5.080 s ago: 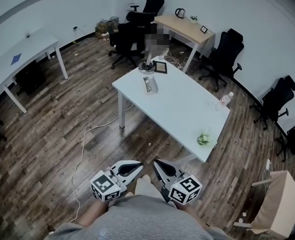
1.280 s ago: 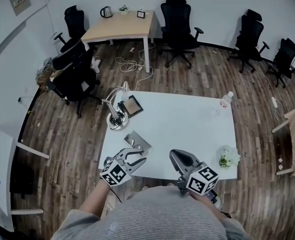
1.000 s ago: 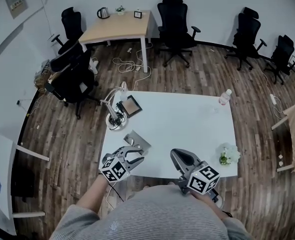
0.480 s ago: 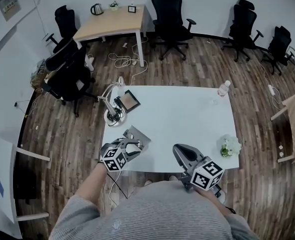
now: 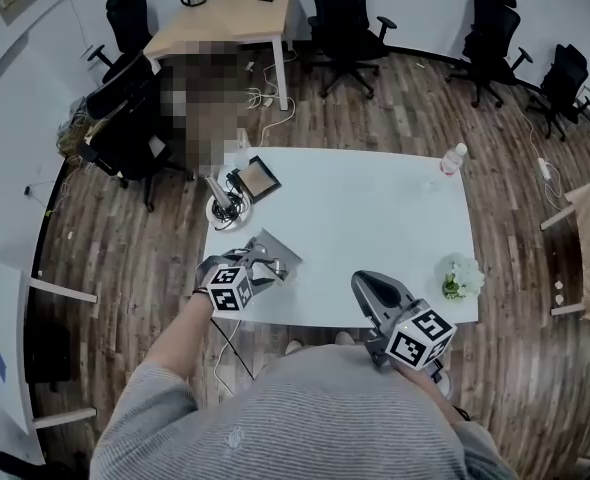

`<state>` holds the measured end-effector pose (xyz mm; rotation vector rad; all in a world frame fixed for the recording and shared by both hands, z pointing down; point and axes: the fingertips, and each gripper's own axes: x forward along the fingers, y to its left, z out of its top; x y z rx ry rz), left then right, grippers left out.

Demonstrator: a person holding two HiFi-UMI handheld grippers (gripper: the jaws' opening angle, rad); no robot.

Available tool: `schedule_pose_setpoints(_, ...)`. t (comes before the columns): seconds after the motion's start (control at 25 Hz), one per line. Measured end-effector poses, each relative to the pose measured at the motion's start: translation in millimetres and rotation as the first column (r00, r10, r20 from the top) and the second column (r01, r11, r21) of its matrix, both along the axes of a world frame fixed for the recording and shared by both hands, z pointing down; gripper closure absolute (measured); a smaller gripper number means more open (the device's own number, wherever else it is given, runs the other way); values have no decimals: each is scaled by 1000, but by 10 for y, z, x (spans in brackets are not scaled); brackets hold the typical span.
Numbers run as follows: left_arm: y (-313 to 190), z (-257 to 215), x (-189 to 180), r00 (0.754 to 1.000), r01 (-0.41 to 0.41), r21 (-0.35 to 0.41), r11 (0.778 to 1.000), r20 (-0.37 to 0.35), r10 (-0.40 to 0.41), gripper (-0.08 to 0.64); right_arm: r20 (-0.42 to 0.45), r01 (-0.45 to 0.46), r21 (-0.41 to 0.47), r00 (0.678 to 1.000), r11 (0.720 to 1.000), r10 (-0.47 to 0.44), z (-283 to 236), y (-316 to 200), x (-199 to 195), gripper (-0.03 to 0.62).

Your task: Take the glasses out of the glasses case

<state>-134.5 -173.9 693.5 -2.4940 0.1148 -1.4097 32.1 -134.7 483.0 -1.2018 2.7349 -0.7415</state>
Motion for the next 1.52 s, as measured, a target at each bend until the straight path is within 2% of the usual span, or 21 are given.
schedule_pose_setpoints(0.24, -129, 202, -122, 994, -44, 32, 999, 97, 40, 385, -10, -15, -7, 1000, 1000, 15, -1, -11, 10, 575)
schedule_pose_setpoints(0.44, -205, 389, -200, 970, -141, 74, 987, 210, 122, 388, -19, -41, -12, 999, 999, 41, -8, -48, 70, 575)
schedule_pose_setpoints(0.64, -218, 490, -205, 958, -175, 68, 982, 240, 155, 396, -26, -57, -20, 998, 998, 56, 0, -43, 101, 575)
schedule_pose_setpoints(0.92, -210, 762, -260, 924, -249, 43, 968, 310, 224, 424, -33, -81, -25, 996, 996, 81, 35, -47, 162, 575)
schedule_pose_setpoints(1.52, -258, 884, -260, 873, -332, -3, 943, 377, 309, 454, -52, -138, -28, 989, 990, 136, 20, 9, 272, 575)
